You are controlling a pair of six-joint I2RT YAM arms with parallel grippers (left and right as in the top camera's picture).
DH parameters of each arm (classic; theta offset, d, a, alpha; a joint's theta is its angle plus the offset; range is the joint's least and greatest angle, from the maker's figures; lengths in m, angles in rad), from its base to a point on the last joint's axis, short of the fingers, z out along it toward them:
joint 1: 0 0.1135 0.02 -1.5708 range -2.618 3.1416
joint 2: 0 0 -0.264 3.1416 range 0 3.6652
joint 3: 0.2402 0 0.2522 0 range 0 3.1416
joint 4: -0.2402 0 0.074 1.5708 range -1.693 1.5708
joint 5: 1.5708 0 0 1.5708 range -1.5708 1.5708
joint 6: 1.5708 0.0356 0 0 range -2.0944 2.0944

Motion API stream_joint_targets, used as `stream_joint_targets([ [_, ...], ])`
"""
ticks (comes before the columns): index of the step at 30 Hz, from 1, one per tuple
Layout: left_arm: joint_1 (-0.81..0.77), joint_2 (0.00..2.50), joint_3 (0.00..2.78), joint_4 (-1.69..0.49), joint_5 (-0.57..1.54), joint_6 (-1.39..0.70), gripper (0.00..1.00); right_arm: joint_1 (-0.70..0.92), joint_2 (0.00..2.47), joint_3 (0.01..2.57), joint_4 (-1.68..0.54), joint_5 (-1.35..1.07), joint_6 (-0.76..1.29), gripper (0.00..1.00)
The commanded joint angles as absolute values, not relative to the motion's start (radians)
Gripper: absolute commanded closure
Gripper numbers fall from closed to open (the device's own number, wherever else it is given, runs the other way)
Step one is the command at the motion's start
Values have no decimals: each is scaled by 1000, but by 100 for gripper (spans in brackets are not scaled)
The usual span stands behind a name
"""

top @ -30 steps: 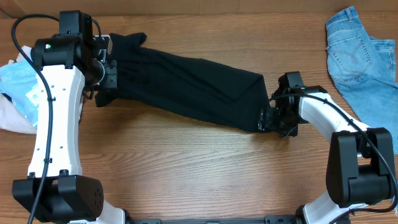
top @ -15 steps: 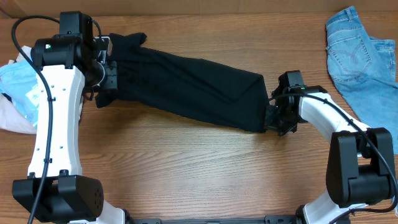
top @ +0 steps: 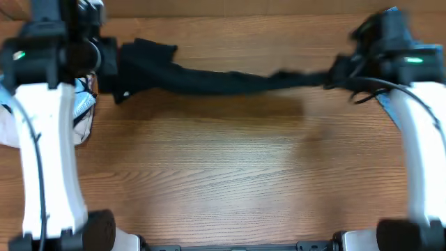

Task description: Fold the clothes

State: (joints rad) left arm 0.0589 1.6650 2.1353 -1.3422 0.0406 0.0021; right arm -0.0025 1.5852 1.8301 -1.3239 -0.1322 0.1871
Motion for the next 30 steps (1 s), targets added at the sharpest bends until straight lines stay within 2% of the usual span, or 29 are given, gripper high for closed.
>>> stream_joint_targets([
  [1,60,1569,2251,-1341,45,-30,96,-26,1519,2022,-1407,-105,179,96],
  [8,60,1484,2353,-1325,41,-61,96,-30,1480,2302,-1544,-75,179,96],
  [17,60,1419,2363,-1229,-27,-94,94,-30,1457,2364,-1542,7,180,96],
  [30,58,1758,2358,-1159,46,-93,96,-29,1821,2363,-1480,7,175,96],
])
